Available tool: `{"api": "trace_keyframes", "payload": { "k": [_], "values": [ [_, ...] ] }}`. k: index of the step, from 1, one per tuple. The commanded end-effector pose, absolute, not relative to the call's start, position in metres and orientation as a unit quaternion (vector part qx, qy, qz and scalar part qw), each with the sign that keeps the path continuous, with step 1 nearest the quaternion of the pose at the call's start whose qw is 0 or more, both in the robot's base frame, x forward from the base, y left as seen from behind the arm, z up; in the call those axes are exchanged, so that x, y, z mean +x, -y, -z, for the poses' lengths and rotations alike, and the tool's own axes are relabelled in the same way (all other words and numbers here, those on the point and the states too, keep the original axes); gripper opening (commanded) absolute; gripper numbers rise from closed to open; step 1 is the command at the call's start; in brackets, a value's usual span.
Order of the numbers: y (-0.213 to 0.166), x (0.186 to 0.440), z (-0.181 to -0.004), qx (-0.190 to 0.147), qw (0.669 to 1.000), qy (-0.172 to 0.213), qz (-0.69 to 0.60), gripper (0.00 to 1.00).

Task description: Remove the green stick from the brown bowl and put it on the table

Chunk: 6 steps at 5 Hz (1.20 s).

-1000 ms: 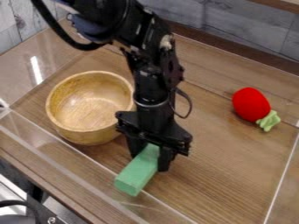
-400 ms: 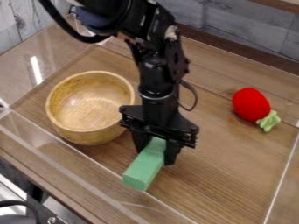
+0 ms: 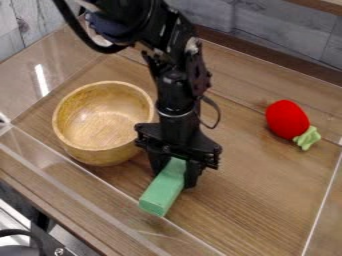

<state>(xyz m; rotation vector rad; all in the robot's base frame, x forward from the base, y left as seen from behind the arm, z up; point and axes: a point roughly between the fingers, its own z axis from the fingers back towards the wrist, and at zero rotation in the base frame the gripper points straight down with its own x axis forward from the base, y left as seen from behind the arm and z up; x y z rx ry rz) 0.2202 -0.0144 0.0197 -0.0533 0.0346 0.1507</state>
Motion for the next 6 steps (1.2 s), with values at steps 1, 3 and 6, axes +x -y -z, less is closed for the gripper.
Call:
{"api": "trace_keyframes", "payload": {
  "k": [1, 3, 6],
  "values": [
    [0.014, 0.241, -0.029, -0.028, 0.998, 0.011, -0.060, 0.00],
    [0.008, 0.243, -0.050, -0.033, 0.998, 0.015, -0.046, 1.00],
    [-0.018, 0.256, -0.063, -0.023, 0.993, 0.058, -0.101, 1.00]
  ]
}}
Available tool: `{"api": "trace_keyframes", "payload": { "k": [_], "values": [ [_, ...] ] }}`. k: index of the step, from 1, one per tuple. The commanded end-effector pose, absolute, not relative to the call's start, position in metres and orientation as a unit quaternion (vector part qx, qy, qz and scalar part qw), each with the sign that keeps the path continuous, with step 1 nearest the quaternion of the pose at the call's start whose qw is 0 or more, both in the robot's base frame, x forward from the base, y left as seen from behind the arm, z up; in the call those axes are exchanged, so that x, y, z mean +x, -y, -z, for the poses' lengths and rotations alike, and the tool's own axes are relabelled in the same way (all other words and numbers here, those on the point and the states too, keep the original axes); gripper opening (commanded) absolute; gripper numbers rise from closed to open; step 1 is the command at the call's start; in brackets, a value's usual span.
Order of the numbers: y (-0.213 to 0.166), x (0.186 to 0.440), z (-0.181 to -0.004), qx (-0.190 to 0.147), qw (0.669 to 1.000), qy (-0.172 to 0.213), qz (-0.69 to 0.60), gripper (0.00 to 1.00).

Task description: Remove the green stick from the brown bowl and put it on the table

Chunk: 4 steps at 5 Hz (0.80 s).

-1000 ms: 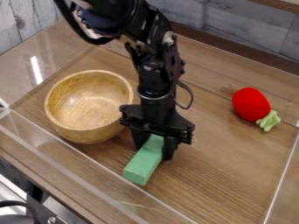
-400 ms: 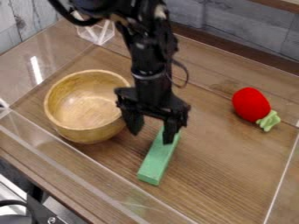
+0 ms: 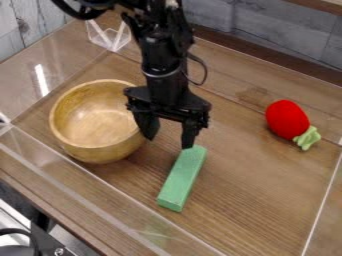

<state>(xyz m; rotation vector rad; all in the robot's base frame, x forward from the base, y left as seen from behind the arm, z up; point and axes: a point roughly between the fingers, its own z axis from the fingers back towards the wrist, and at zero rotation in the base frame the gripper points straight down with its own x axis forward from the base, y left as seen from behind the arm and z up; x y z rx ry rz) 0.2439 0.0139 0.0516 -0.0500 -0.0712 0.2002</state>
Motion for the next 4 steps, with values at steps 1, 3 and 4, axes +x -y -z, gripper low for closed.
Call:
{"api": "trace_keyframes", "payload": {
  "k": [1, 3, 4],
  "values": [
    [-0.027, 0.259, -0.065, -0.019, 0.993, 0.062, -0.098, 1.00],
    [-0.027, 0.285, -0.072, -0.026, 0.992, 0.067, -0.099, 1.00],
    [-0.024, 0.297, -0.072, -0.028, 0.994, 0.069, -0.078, 1.00]
  ]
}}
